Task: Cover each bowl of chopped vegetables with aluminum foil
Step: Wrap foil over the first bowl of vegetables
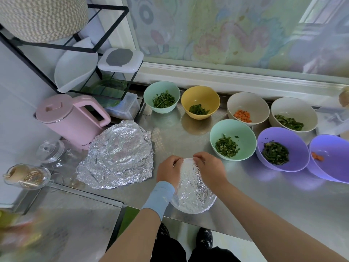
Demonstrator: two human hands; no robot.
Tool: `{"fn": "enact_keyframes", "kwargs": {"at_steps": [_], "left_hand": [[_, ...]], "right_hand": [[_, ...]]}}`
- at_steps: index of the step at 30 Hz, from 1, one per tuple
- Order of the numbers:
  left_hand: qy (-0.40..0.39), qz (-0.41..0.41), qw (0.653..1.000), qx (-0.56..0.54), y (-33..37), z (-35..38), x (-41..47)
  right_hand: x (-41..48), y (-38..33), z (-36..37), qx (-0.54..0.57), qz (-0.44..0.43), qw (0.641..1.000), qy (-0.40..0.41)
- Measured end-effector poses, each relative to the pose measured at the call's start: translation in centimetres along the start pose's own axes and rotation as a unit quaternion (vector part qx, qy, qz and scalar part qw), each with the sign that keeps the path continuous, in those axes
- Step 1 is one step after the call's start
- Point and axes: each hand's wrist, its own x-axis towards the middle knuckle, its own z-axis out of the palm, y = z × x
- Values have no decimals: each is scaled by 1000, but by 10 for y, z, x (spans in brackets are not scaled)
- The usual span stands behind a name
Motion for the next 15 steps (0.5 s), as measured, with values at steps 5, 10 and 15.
{"fn": "enact_keyframes", "kwargs": {"at_steps": [5,10,15], "left_hand": [[-27,30,998,38,5,-5,0],[-60,58,996,22,12,0,4],[-28,48,998,35,10,6,3]], "right_hand": [[-3,5,-5,19,-3,1000,-8],[-3,7,-3,25,-7,1000,2],[-1,6,-4,-21,-20,999,-24]]}}
